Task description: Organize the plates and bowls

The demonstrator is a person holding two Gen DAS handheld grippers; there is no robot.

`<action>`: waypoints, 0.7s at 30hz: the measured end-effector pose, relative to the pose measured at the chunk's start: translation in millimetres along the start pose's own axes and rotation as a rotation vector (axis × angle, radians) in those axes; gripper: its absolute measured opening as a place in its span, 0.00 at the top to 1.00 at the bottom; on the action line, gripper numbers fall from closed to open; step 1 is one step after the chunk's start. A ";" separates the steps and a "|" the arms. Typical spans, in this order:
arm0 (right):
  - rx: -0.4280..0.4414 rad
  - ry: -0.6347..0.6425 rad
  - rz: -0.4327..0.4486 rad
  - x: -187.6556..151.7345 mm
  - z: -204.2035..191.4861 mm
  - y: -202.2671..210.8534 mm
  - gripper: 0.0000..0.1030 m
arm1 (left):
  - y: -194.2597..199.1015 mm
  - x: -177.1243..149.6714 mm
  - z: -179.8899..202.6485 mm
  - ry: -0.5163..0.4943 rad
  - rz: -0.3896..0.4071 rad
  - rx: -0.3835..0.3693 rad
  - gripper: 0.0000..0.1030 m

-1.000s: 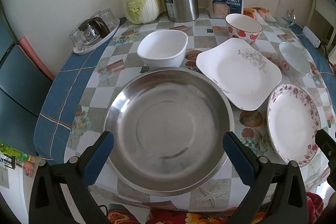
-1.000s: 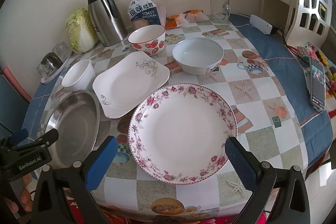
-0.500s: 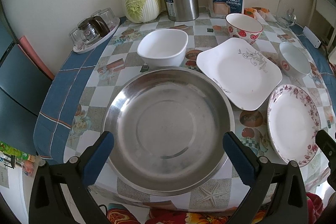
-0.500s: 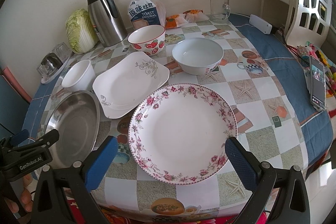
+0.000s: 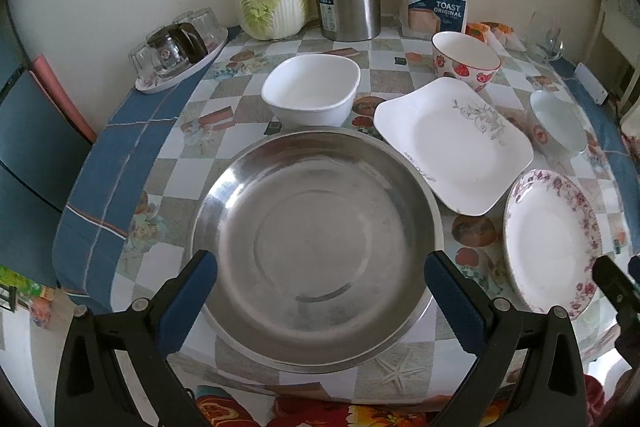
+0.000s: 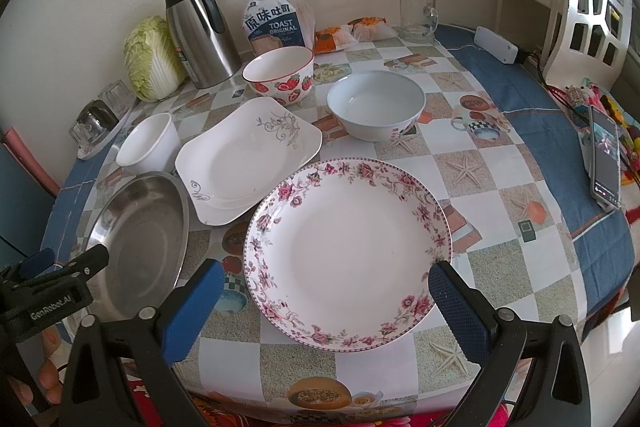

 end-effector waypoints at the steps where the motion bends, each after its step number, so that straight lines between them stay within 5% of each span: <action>1: 0.000 -0.001 -0.001 -0.2 -0.2 -0.4 0.00 | -0.2 0.2 -1.1 0.005 -0.004 -0.008 0.00; 21: 0.103 0.046 -0.040 28.1 -53.1 -27.1 0.00 | -14.1 13.1 -33.9 0.114 -0.021 -0.119 0.00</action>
Point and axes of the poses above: each gripper's, at about its wrist camera, not at the fingertips, and y roughly against the way its jaws point, z to its right, x to its top, the point moved 7 cm from there along -y, roughly the way its jaws point, and after that the axes turned 12 degrees about y, right-handed, at the moved point
